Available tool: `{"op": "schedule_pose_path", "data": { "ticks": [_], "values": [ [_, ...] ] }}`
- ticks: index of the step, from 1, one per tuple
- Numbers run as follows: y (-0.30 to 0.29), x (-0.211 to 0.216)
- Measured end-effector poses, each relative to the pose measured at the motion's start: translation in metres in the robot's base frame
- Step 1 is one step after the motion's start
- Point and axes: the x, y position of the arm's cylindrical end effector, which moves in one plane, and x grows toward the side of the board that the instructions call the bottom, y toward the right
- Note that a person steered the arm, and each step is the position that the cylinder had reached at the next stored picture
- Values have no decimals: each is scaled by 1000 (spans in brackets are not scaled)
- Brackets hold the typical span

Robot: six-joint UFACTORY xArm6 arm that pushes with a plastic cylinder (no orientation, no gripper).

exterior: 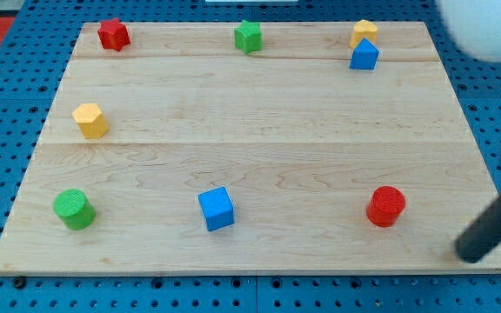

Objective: Move the red circle diagonally bottom right to the green star

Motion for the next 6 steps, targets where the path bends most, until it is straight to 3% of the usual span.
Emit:
{"op": "schedule_pose_path", "data": {
  "ticks": [2,3,6],
  "values": [
    [-72,-98],
    [-81,-94],
    [-34,-209]
  ]
}}
